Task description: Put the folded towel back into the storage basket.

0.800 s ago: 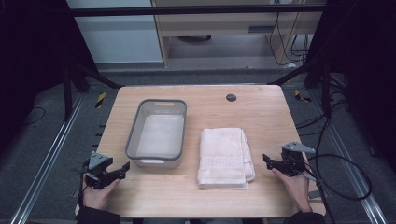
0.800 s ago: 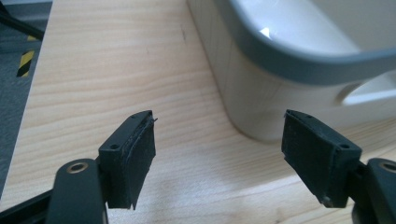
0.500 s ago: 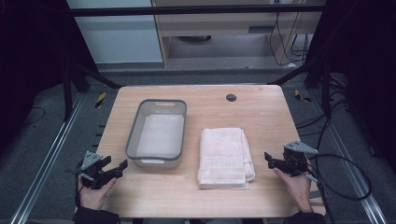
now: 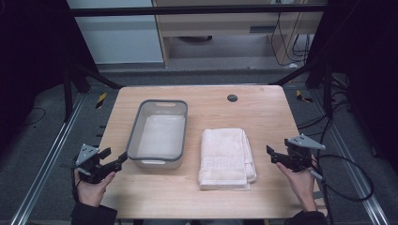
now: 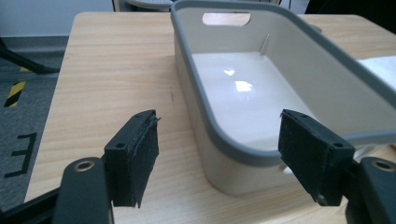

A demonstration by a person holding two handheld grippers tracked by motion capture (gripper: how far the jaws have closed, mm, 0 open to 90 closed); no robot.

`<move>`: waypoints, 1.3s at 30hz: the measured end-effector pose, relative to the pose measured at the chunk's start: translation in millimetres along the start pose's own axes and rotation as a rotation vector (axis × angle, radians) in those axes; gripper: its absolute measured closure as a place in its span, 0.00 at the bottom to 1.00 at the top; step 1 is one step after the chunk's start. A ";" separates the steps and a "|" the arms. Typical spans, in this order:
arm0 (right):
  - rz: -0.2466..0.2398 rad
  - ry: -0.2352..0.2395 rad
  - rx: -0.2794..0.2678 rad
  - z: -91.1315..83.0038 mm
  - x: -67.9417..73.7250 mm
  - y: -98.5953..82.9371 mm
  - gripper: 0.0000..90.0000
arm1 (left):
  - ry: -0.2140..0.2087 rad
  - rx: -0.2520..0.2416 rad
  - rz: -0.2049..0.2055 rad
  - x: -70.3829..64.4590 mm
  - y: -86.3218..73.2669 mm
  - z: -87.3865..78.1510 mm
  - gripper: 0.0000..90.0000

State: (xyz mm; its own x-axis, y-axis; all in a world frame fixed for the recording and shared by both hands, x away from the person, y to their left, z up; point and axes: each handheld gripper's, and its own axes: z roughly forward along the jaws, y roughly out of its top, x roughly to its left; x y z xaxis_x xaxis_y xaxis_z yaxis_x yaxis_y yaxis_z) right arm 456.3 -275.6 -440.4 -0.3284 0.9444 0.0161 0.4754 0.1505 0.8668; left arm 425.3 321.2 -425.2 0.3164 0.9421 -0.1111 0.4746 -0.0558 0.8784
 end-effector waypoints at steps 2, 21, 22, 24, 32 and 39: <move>0.001 0.008 -0.001 -2.0 0.4 5.5 0.26 | -0.005 -0.004 -0.002 -1.3 4.9 -0.5 0.31; -0.013 0.063 -0.034 -3.3 6.3 42.0 0.26 | -0.074 -0.023 0.033 -30.1 32.6 5.8 0.32; -0.013 0.066 -0.036 -3.1 6.6 44.2 0.26 | -0.084 -0.023 0.037 -36.0 35.5 7.8 0.32; -0.008 0.074 -0.038 -3.0 7.1 46.6 0.26 | -0.093 -0.026 0.041 -40.1 37.1 9.2 0.32; -0.020 0.113 -0.050 3.4 12.5 65.1 0.25 | -0.138 -0.033 0.082 -68.9 47.2 20.6 0.32; -0.033 0.134 -0.054 10.9 15.6 71.3 0.26 | -0.164 -0.038 0.098 -87.4 51.6 27.1 0.32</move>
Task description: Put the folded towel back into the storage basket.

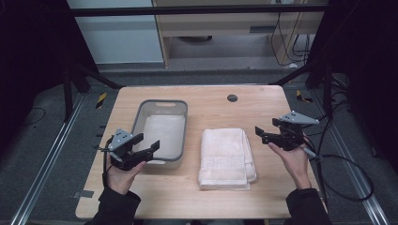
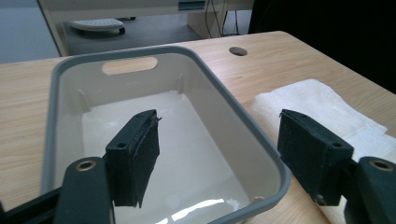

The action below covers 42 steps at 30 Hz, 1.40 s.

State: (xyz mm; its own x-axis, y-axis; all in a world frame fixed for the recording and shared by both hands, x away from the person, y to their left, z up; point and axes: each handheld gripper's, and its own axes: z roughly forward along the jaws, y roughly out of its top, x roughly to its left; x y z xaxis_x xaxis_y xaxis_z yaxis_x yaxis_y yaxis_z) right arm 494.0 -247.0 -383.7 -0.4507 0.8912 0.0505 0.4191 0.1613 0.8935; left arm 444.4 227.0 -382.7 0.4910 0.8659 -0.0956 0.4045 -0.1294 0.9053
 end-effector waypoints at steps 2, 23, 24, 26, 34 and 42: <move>0.003 0.001 -0.001 0.9 0.4 0.5 0.26 | -0.010 0.002 0.004 -4.7 0.4 3.4 0.32; 0.009 0.055 0.015 26.5 4.9 -2.4 0.28 | -0.105 0.064 0.078 -62.3 -1.2 43.7 0.34; 0.010 0.057 0.018 27.9 5.5 -2.8 0.27 | -0.110 0.066 0.080 -64.1 -1.6 44.9 0.34; 0.004 0.061 0.027 31.3 6.5 -3.9 0.27 | -0.120 0.074 0.086 -68.4 -2.5 47.5 0.34; -0.010 0.067 0.047 39.9 12.3 -8.7 0.26 | -0.156 0.121 0.112 -89.3 -10.6 60.0 0.35; -0.034 0.073 0.077 47.4 17.9 -14.0 0.25 | -0.180 0.163 0.124 -101.7 -20.8 65.0 0.37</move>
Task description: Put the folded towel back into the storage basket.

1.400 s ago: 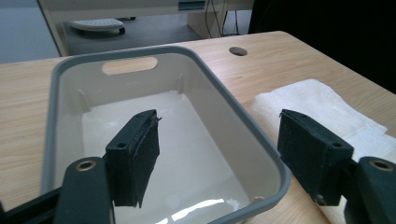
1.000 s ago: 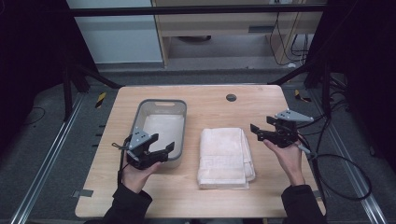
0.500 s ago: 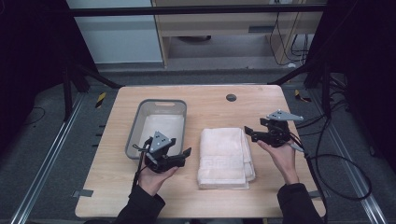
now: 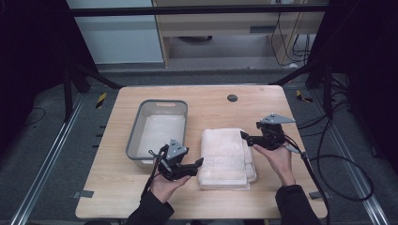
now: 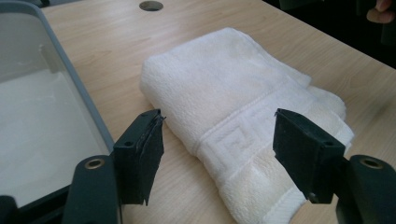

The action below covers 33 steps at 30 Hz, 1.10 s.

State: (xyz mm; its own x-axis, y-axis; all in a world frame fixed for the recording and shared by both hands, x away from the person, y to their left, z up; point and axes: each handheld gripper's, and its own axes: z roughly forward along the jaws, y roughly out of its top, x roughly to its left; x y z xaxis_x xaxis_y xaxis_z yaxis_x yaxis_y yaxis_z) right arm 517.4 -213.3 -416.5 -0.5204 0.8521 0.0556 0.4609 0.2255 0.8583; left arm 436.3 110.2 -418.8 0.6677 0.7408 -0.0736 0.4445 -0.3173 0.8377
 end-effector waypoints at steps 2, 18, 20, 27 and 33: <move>-0.006 0.001 0.001 0.6 0.4 -0.5 0.25 | -0.005 0.012 0.006 -3.1 -2.4 2.8 0.37; 0.032 0.010 0.032 15.7 -1.3 -13.8 0.27 | -0.022 0.089 0.025 -20.7 -22.1 28.0 0.38; 0.030 0.009 0.037 17.1 -2.1 -14.9 0.27 | -0.020 0.100 0.021 -22.0 -24.6 31.7 0.38; 0.057 0.021 0.077 31.4 -5.1 -25.1 0.27 | 0.007 0.112 0.008 -22.6 -31.9 45.3 0.37; 0.073 0.026 0.099 39.6 -7.5 -33.2 0.27 | 0.006 0.128 -0.001 -22.3 -37.6 55.8 0.35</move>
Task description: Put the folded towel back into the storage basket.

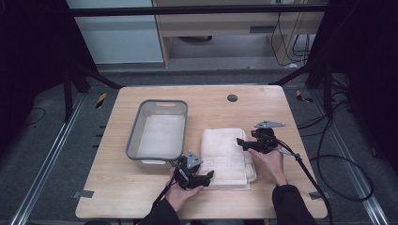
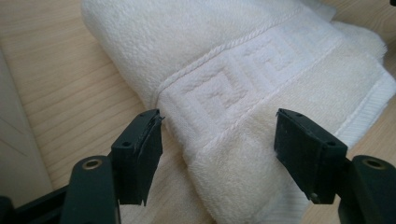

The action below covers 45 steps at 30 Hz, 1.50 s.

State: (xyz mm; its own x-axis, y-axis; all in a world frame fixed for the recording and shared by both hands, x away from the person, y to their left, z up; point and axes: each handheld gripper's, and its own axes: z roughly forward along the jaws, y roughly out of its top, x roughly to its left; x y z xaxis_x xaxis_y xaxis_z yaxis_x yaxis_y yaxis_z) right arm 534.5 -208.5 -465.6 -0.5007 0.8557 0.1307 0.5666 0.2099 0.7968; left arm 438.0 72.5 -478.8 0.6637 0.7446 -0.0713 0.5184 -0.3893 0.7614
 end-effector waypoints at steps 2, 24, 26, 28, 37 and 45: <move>-0.005 -0.007 0.011 3.5 0.1 -2.6 0.27 | 0.001 0.004 -0.003 -0.1 -1.8 3.5 0.34; 0.080 0.033 0.115 24.0 2.4 -18.7 0.37 | -0.050 0.058 -0.070 5.9 -6.9 19.1 0.35; 0.101 0.046 0.122 24.5 1.9 -19.1 0.41 | -0.063 0.055 -0.086 7.2 -8.0 20.2 0.36; 0.119 0.062 0.127 24.6 1.3 -19.4 0.45 | -0.077 0.056 -0.099 8.4 -8.5 20.8 0.37; 0.182 0.132 0.140 25.2 -1.4 -19.7 0.62 | -0.119 0.054 -0.100 8.5 -8.5 21.0 0.51; 0.197 0.166 0.136 22.0 -1.0 -17.0 0.77 | -0.135 0.047 -0.096 7.4 -7.1 18.3 0.67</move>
State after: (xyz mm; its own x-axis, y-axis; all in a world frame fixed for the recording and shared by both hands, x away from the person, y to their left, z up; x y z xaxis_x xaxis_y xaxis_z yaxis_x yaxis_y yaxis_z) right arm 539.8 -202.5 -492.2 -0.4666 0.7993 0.3788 0.7406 0.1189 0.6613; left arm 449.0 70.9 -496.5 0.6752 0.7007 -0.2305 0.6053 -0.3477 0.7161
